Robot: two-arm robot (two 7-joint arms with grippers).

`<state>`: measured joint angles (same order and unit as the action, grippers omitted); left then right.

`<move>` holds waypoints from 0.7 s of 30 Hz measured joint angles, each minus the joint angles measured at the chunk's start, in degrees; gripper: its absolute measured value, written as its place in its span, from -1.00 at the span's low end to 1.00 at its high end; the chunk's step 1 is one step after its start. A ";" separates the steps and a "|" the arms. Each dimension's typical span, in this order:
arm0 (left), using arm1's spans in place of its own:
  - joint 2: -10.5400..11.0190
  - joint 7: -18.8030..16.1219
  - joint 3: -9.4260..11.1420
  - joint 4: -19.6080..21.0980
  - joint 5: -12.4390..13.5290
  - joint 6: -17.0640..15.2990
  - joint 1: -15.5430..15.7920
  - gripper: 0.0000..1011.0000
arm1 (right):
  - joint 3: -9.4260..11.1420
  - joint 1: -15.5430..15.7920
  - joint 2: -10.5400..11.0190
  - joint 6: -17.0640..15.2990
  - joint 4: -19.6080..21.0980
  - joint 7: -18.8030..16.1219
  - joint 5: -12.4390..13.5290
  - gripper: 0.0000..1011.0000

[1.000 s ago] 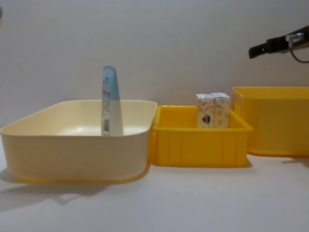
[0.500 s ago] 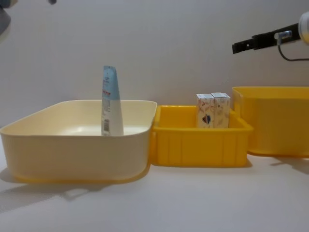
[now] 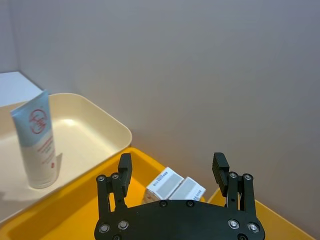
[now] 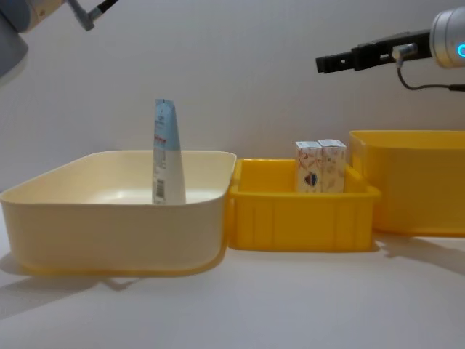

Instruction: Bimanual collaborative sorting of washing and personal care products

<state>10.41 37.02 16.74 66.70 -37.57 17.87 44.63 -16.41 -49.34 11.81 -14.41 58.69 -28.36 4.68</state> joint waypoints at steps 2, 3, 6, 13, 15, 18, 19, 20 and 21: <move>-0.20 -0.35 0.13 -0.45 0.06 -0.33 0.25 -0.49 | -0.79 0.11 0.34 1.66 0.14 -1.42 0.00 0.98; -0.28 -0.56 0.23 -0.70 0.12 -0.54 0.39 -0.49 | -0.95 0.13 0.41 2.17 0.16 -1.82 0.00 0.98; -0.48 -0.82 0.37 -1.17 0.23 -0.86 0.70 -0.49 | -1.93 0.22 0.92 4.34 0.25 -3.72 -0.01 0.98; -0.75 -1.20 0.65 -2.05 0.47 -1.46 1.19 -0.49 | -4.28 0.18 2.04 8.98 0.20 -8.28 -0.17 0.98; -0.79 -1.27 0.71 -2.23 0.53 -1.56 1.26 -0.49 | -5.15 0.00 2.37 10.38 -0.04 -9.71 -0.22 0.98; -0.86 -1.43 0.78 -2.51 0.64 -1.75 1.37 -0.49 | -6.00 -0.28 2.62 12.00 -0.37 -11.35 -0.28 0.98; -0.87 -1.47 0.79 -2.58 0.67 -1.83 1.39 -0.49 | -6.47 -0.51 2.72 13.07 -0.69 -12.47 -0.33 0.98; -0.89 -1.52 0.83 -2.69 0.73 -1.91 1.42 -0.49 | -6.74 -0.64 2.76 13.62 -0.83 -13.00 -0.35 0.98; -0.90 -1.57 0.85 -2.73 0.75 -1.93 1.46 -0.49 | -7.29 -0.95 2.80 14.61 -1.20 -13.95 -0.38 0.98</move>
<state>9.50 35.45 17.58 63.97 -36.82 15.93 46.09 -23.70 -50.29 14.62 0.19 57.49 -42.30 4.30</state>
